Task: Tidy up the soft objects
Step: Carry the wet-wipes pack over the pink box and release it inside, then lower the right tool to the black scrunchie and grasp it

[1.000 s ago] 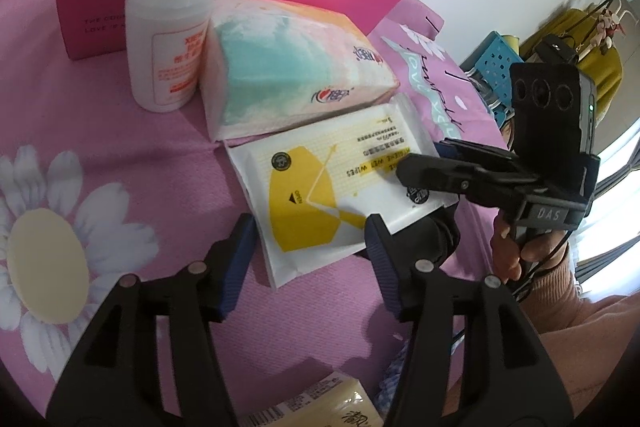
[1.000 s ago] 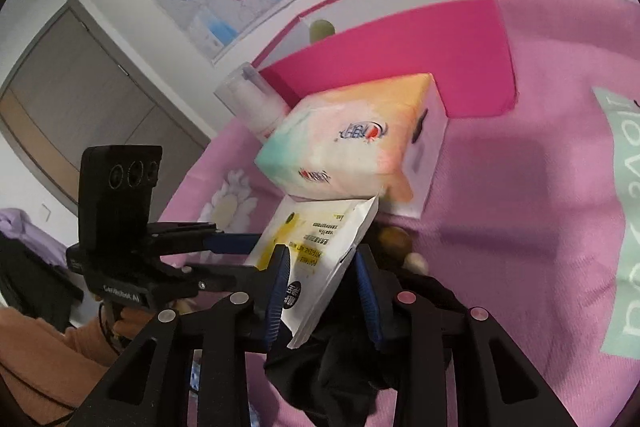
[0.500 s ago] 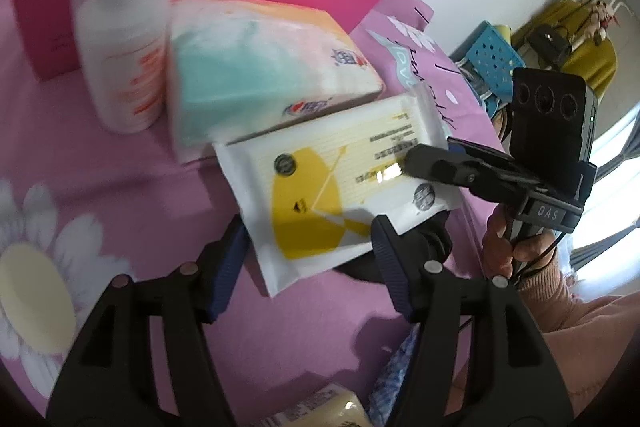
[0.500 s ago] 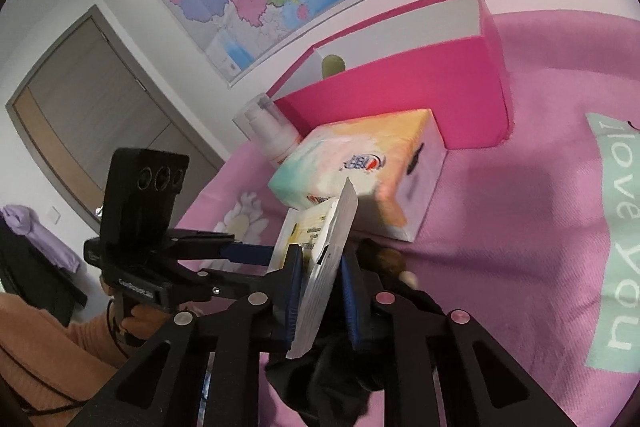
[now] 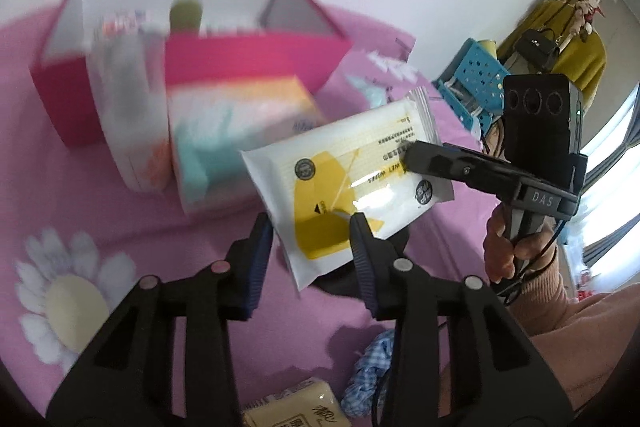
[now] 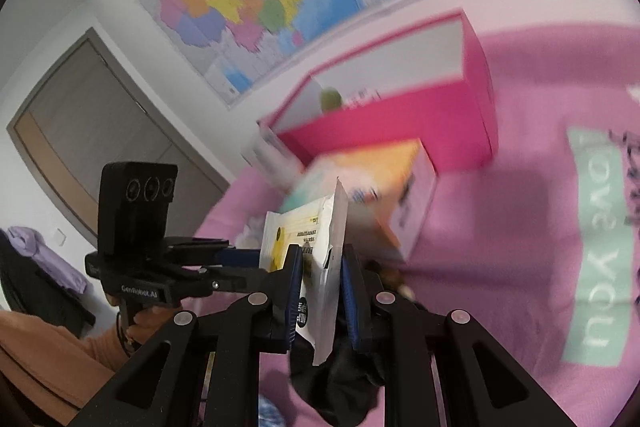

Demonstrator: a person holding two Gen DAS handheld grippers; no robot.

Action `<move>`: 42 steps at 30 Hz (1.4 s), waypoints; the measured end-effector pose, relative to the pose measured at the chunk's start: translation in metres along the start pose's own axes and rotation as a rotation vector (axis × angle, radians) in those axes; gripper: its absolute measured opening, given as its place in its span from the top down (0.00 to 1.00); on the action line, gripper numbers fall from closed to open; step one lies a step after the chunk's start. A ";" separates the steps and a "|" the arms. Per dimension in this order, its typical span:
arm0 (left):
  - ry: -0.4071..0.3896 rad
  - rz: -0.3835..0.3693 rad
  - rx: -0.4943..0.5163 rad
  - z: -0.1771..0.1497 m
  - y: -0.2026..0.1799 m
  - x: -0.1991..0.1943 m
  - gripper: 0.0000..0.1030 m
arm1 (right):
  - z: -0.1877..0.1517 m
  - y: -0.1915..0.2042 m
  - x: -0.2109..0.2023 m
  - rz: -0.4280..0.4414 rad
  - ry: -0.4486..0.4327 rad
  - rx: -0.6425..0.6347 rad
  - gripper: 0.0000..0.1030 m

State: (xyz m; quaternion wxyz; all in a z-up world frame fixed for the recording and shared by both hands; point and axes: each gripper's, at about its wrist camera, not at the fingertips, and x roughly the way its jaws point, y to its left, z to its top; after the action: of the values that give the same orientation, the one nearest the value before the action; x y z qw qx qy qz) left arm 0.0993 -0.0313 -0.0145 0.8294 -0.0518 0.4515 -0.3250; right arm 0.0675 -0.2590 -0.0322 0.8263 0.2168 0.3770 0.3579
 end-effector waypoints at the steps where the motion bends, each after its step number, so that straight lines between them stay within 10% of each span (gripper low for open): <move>1: -0.011 0.008 0.007 0.004 -0.001 -0.005 0.59 | 0.006 0.005 -0.004 0.001 -0.013 -0.013 0.82; 13: -0.116 0.179 0.066 0.106 -0.012 -0.030 0.59 | 0.094 0.008 -0.006 0.024 -0.121 -0.041 0.81; 25: -0.014 0.272 -0.041 0.183 0.048 0.018 0.59 | 0.165 -0.036 0.052 -0.037 -0.114 0.035 0.80; 33: 0.054 0.339 -0.110 0.198 0.075 0.047 0.59 | 0.181 -0.060 0.092 -0.156 -0.092 0.088 0.77; 36: 0.033 0.355 -0.115 0.195 0.075 0.042 0.59 | 0.183 -0.065 0.101 -0.229 -0.078 0.107 0.61; 42: -0.059 0.386 -0.056 0.180 0.056 0.019 0.59 | 0.179 -0.054 0.097 -0.282 -0.076 0.038 0.58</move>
State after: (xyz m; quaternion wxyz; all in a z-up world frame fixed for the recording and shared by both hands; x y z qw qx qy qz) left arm 0.2750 -0.0357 0.0563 0.8873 0.0033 0.4374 -0.1458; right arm 0.2744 -0.2361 -0.0003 0.8778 0.1908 0.3790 0.2225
